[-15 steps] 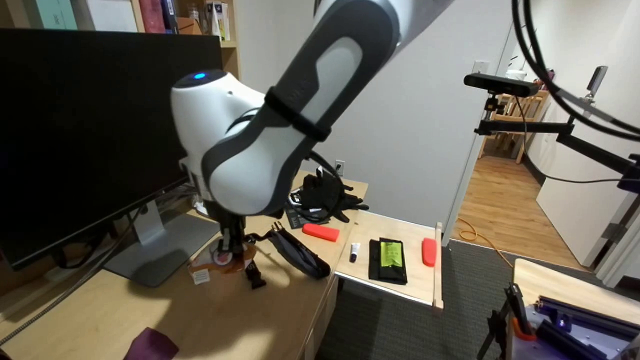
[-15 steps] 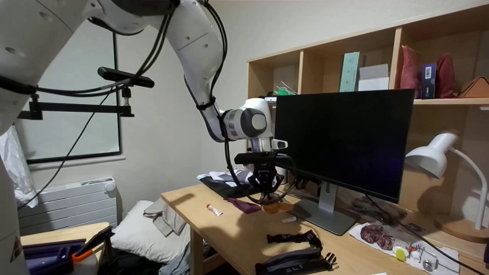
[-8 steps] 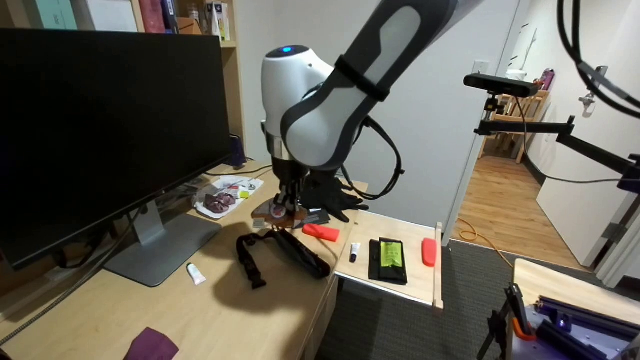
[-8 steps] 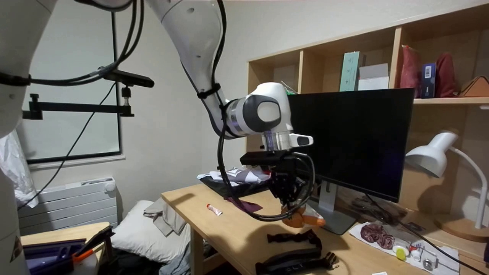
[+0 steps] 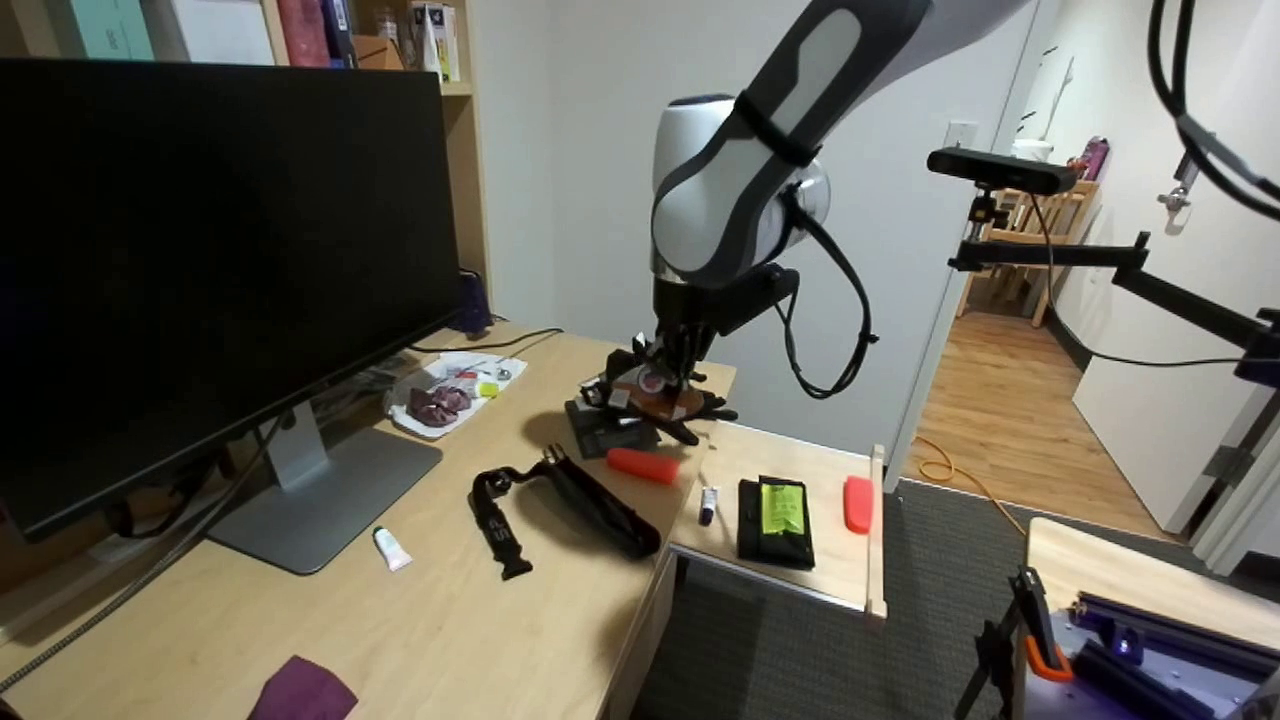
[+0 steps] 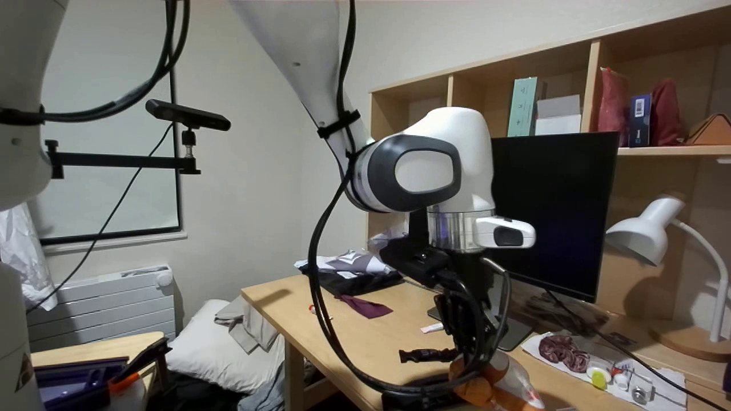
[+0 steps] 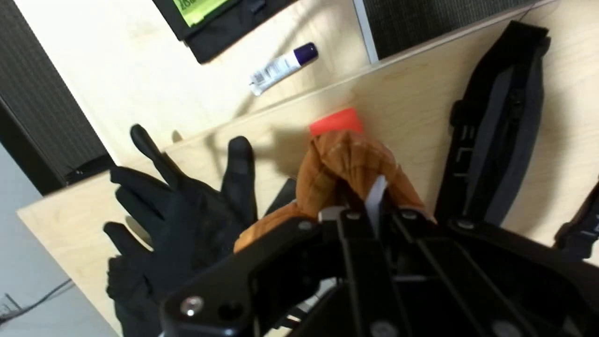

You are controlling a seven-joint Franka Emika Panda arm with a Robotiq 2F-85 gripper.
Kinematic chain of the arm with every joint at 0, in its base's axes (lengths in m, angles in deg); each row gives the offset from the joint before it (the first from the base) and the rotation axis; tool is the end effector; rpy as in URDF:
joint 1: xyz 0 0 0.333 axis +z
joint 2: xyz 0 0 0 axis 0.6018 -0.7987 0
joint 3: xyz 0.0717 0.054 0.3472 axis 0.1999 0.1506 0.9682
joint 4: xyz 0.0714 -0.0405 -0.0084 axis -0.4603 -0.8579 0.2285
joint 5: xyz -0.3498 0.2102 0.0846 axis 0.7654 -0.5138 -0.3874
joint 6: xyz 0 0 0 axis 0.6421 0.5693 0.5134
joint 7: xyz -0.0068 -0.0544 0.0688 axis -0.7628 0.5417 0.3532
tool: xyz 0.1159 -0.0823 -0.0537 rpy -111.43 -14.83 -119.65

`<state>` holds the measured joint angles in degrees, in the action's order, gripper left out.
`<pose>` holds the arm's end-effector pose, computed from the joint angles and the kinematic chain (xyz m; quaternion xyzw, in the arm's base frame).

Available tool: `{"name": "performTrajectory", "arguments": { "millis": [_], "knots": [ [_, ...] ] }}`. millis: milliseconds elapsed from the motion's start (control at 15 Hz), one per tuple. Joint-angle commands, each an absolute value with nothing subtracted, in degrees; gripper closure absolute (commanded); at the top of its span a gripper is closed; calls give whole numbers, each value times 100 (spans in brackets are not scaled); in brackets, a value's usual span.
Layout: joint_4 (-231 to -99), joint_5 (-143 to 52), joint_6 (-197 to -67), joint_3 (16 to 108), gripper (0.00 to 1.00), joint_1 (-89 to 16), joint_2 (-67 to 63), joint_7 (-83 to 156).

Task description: Move the white tube to the left then put the brown doll on the open drawer

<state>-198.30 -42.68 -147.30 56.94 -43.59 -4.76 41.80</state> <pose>0.5769 -0.1617 0.2157 0.9944 -0.0811 0.0356 0.0571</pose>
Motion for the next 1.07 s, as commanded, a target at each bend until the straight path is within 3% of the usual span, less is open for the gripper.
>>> {"name": "performTrajectory", "arguments": {
  "millis": [0, 1000],
  "knots": [
    [-20100, -4743, -14827, 5637, 92, -4552, -203, 3742],
    [-19747, -5325, -14531, 5518, 92, -4693, -401, 2933]
  ]
}}
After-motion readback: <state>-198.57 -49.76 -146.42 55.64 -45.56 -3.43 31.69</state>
